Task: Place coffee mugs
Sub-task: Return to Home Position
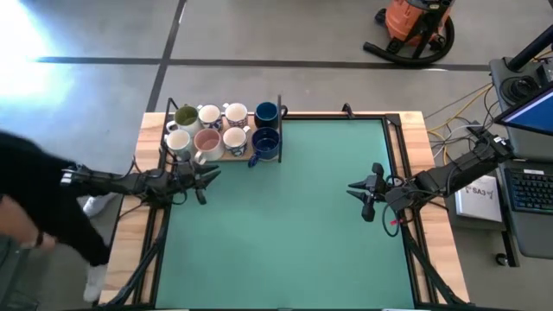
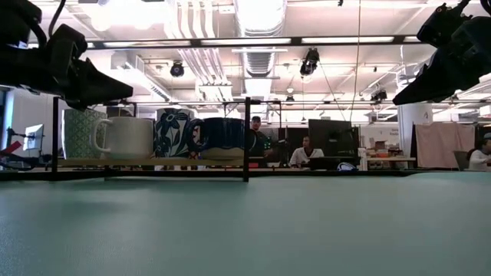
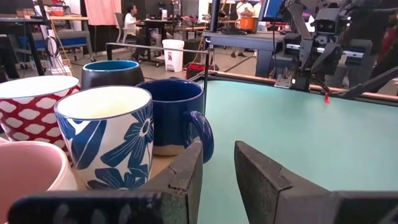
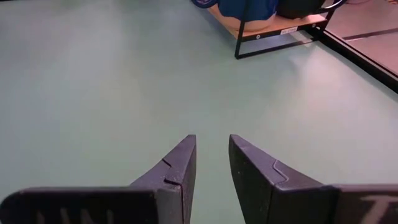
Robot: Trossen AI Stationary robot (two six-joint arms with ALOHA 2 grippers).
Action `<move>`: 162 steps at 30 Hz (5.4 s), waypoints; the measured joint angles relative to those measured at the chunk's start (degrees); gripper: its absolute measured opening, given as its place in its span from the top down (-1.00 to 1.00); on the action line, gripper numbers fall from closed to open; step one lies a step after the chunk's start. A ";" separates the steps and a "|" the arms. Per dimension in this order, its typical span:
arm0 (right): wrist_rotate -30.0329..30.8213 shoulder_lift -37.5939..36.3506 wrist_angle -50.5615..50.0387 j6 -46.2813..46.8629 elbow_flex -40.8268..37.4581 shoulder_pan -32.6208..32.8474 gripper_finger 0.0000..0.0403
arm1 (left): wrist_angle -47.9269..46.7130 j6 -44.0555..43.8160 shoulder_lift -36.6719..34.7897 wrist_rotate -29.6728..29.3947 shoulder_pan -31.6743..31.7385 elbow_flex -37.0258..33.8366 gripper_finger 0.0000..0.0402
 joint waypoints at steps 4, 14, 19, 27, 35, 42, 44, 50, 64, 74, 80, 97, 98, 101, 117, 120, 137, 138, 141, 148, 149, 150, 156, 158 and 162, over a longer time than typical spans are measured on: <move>-0.02 0.00 -0.02 -0.01 0.00 0.00 0.57 | 0.03 0.00 0.49 0.00 0.00 0.07 0.62; 0.00 0.00 -0.02 0.00 0.00 0.00 0.57 | 0.08 -0.02 1.15 0.02 0.00 0.11 0.62; 0.00 0.00 -0.02 -0.02 0.00 -0.02 0.57 | 0.10 -0.02 1.14 0.02 0.00 0.11 0.62; -0.01 0.00 -0.02 0.00 0.00 0.00 0.57 | 0.10 -0.02 1.14 0.02 0.00 0.15 0.62; -0.05 -0.04 -0.03 -0.04 0.00 -0.01 0.57 | 0.12 -0.02 1.14 0.03 0.01 0.15 0.62; -11.60 -6.94 -3.12 -7.26 -0.38 0.00 0.57 | 0.12 -0.02 1.14 0.04 0.00 0.15 0.62; -13.01 -9.66 -2.54 -10.61 -1.18 0.00 0.57 | 0.12 -0.02 1.14 0.04 0.00 0.15 0.62; -13.17 -18.83 1.04 -12.15 -4.84 0.00 0.57 | 0.12 -0.02 1.14 0.04 0.00 0.15 0.62; -12.83 -29.69 1.53 -19.72 -9.87 0.00 0.57 | 0.11 -0.02 1.17 0.09 0.01 0.17 0.62; -13.15 -29.38 1.91 -21.05 -12.09 -0.02 0.57 | 0.08 -0.02 1.36 0.09 0.00 0.17 0.62; -13.15 -29.24 1.88 -21.05 -12.09 -0.01 0.57 | 0.08 -0.02 1.36 0.08 0.00 0.17 0.62; -13.14 -28.81 1.79 -21.05 -12.09 0.00 0.57 | 0.08 -0.02 1.52 0.07 0.00 0.17 0.62; -13.14 -28.81 1.78 -21.05 -12.09 -0.01 0.57 | 0.08 -0.02 1.52 0.07 0.00 0.17 0.62; -13.14 -28.81 1.77 -21.05 -12.09 0.00 0.57 | 0.08 -0.02 1.52 0.07 0.01 0.17 0.62; -13.14 -28.79 1.73 -21.05 -12.09 0.00 0.57 | 0.08 -0.02 1.52 0.07 0.00 0.17 0.62; -13.14 -28.79 1.73 -21.05 -12.09 0.00 0.57 | 0.08 -0.02 1.52 0.07 0.00 0.17 0.62; -13.14 -28.79 1.73 -21.05 -12.11 -0.02 0.57 | 0.08 -0.02 1.52 0.05 0.00 0.17 0.62; -13.14 -28.79 1.73 -21.05 -12.11 0.00 0.57 | 0.08 -0.02 1.52 0.06 0.01 0.17 0.62; -13.14 -28.79 1.73 -21.05 -12.11 -0.01 0.57 | 0.08 -0.02 1.52 0.06 0.00 0.17 0.62; -13.14 -28.79 1.73 -21.05 -12.11 -0.01 0.57 | 0.08 -0.02 1.52 0.07 0.00 0.17 0.62; -13.14 -28.79 1.72 -21.05 -12.11 -0.02 0.57 | 0.08 -0.02 1.52 0.05 0.00 0.17 0.62; -13.14 -28.79 1.71 -21.05 -12.11 -0.02 0.57 | 0.08 -0.02 1.52 0.07 0.02 0.17 0.62; -13.14 -28.79 1.73 -21.05 -12.11 0.00 0.57 | 0.07 -0.02 1.52 0.05 0.01 0.17 0.62; -13.14 -28.79 1.71 -21.05 -12.11 0.00 0.57 | 0.08 -0.02 1.52 0.04 0.00 0.17 0.62; -13.12 -28.79 1.71 -21.05 -12.11 0.00 0.57 | 0.07 -0.02 1.52 0.06 0.00 0.17 0.62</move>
